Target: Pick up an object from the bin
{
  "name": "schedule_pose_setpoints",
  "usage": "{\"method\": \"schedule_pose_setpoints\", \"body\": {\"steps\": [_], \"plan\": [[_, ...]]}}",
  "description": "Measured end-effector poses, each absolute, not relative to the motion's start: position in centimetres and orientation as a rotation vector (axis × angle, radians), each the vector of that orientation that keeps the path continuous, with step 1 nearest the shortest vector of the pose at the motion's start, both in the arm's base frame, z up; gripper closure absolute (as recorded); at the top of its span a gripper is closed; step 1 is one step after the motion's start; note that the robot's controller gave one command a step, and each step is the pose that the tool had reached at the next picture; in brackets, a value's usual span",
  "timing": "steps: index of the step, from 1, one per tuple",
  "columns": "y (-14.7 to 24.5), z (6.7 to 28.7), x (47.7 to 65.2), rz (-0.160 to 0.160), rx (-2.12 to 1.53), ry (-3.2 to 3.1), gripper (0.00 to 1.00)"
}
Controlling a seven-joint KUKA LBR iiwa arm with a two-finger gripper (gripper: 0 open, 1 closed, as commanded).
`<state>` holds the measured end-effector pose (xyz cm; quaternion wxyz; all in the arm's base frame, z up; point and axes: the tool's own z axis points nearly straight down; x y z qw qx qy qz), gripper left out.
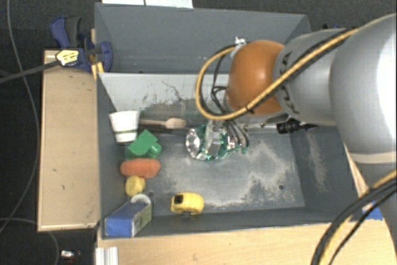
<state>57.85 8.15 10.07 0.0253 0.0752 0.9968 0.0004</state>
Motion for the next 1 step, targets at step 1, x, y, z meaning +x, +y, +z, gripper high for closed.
{"method": "schedule_pose_setpoints", "body": {"steps": [1], "plan": [[7.97, 16.66, 58.14, -0.01, 0.229, 3.09, 1.0]]}}
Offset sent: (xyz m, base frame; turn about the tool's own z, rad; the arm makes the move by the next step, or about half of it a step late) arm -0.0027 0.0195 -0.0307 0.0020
